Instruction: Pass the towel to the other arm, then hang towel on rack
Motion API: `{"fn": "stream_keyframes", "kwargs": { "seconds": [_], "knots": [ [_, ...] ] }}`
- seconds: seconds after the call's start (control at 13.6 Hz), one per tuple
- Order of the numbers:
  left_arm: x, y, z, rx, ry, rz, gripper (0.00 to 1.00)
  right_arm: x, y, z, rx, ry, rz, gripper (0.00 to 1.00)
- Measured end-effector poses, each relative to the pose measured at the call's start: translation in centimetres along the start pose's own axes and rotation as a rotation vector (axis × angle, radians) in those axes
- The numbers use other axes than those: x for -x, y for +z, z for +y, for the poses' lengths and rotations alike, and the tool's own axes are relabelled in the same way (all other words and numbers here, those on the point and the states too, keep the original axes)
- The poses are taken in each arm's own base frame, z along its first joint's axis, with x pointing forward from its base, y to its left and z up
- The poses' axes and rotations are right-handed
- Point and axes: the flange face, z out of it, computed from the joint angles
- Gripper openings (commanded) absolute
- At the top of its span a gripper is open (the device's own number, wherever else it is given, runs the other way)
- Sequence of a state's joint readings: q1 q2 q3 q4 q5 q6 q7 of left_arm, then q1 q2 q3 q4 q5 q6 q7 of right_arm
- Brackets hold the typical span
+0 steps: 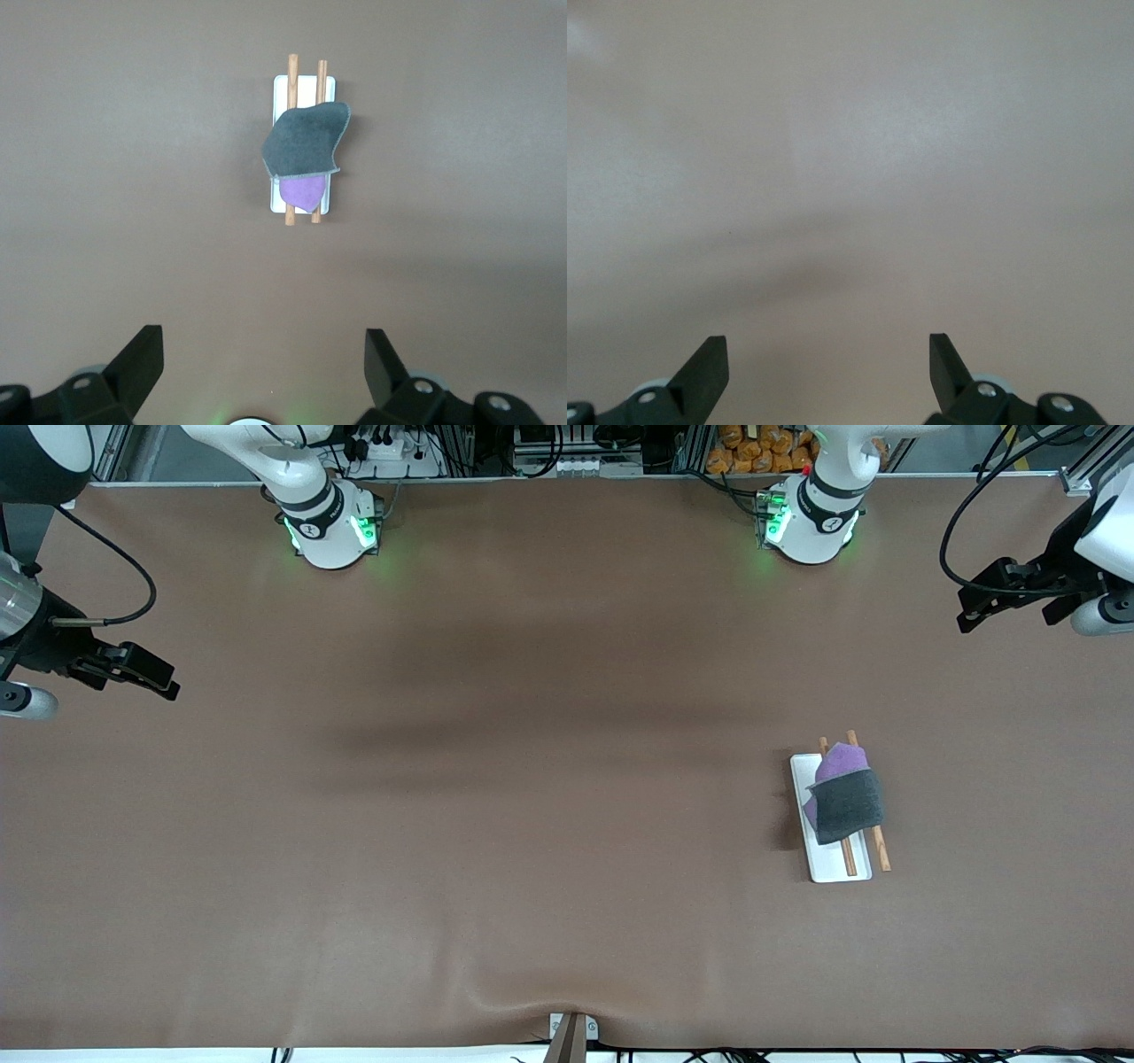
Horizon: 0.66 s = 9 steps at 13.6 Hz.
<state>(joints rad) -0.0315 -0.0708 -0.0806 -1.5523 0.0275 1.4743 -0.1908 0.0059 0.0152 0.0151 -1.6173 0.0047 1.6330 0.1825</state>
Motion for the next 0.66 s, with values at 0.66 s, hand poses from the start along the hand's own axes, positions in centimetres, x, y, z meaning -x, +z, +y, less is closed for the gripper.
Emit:
{"fn": "stream_keyframes", "kwargs": {
  "seconds": [0.66],
  "knots": [
    [-0.19, 0.40, -0.95, 0.002, -0.019, 0.003, 1.00, -0.04, 0.10, 0.02, 0.000, 0.001, -0.002, 1.00]
  ]
}}
